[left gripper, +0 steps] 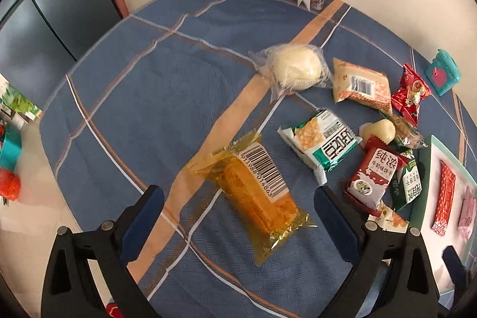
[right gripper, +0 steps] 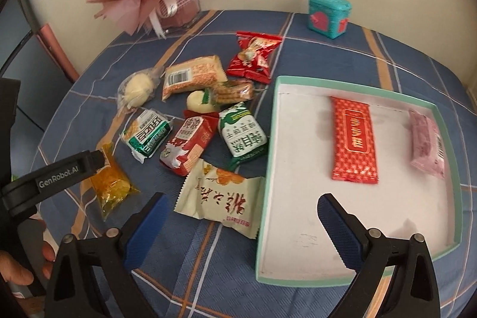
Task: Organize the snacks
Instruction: 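Withdraw both tools from the tray back toward the snack pile, then grasp orange barcoded cake packet with left tool while right tool approaches cream pastry packet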
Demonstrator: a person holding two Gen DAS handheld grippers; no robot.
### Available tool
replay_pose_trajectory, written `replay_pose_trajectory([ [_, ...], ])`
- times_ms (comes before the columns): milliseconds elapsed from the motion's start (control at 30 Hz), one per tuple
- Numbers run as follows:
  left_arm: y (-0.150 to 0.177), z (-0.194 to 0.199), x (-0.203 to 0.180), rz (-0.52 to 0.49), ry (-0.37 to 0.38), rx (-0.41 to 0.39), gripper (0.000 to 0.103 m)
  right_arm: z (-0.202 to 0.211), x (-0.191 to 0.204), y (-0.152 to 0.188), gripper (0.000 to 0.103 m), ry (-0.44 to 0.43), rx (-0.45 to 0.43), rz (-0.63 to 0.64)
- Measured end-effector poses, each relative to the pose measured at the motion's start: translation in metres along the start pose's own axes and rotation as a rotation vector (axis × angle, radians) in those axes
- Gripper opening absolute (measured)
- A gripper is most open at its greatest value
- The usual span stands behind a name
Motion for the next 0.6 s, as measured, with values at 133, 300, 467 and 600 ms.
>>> replay_pose_trajectory([
  [133,-0.003,-0.008,0.003,0.029,0.008,0.018,0.1,-0.011,0.007,-0.003,0.09,-0.054,0.017,0.015],
  [300,-0.007,-0.017,0.003,0.033,0.021,0.04,0.1,-0.022,0.016,-0.011,0.083,-0.078,0.023,0.063],
  [467,-0.009,-0.025,-0.001,0.023,0.027,0.059,0.099,-0.035,0.022,-0.015,0.081,-0.09,0.057,0.09],
  [600,-0.008,-0.032,-0.004,0.016,0.024,0.081,0.099,-0.044,0.021,-0.016,0.079,-0.083,0.068,0.094],
])
Point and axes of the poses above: each gripper's, at about its wrist camera, not at the fingertips, and z roughly against the way its jaws point, x to its left, y to its underside, the point moved 8 cm from there along -z, roughly the way its jaws point, and after that the axes turned 10 degrees about z, right-handed, at the moved point
